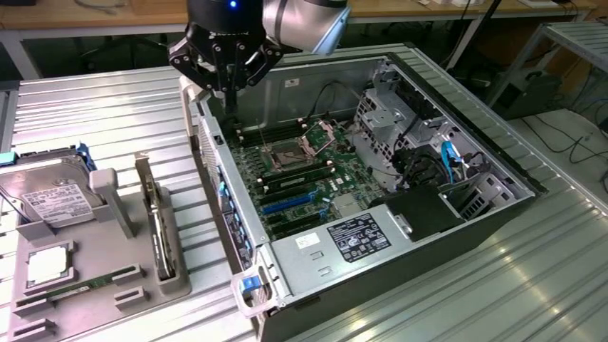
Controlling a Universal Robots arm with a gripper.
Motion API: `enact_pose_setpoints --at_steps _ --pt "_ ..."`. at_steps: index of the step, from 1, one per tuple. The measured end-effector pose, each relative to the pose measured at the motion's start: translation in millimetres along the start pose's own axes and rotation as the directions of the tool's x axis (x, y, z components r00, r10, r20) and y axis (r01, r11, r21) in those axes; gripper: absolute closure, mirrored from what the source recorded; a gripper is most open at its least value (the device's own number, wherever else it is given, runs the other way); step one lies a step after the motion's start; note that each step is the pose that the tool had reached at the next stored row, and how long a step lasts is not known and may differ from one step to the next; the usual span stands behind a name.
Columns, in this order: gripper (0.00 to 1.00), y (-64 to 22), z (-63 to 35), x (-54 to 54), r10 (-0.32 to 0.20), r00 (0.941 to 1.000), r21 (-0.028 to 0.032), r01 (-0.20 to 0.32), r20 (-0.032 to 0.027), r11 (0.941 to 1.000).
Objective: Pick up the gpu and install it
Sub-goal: 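Reach for the gpu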
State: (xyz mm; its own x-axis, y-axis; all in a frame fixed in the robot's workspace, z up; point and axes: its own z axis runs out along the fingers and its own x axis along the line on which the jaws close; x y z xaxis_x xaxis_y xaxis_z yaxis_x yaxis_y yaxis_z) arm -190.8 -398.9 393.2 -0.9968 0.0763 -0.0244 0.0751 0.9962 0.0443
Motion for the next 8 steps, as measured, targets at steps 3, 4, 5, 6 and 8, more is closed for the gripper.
enact_pose_setpoints --at_steps 3,4,5,6,8 --pt "0.89 -0.3 -0.1 4.1 0.000 1.0000 0.0000 0.000 0.0000 1.0000" --pt "0.89 -0.4 -0.1 5.3 0.000 1.0000 -0.0001 0.000 0.0001 1.0000" --pt "0.89 -0.5 -0.1 6.4 0.000 1.0000 -0.0001 0.000 0.0000 1.0000" --pt "0.89 -0.6 -0.2 7.4 0.000 1.0000 0.0000 0.000 0.0000 1.0000" --pt "0.89 -0.7 -0.2 9.5 0.000 1.0000 0.0000 0.000 0.0001 1.0000"
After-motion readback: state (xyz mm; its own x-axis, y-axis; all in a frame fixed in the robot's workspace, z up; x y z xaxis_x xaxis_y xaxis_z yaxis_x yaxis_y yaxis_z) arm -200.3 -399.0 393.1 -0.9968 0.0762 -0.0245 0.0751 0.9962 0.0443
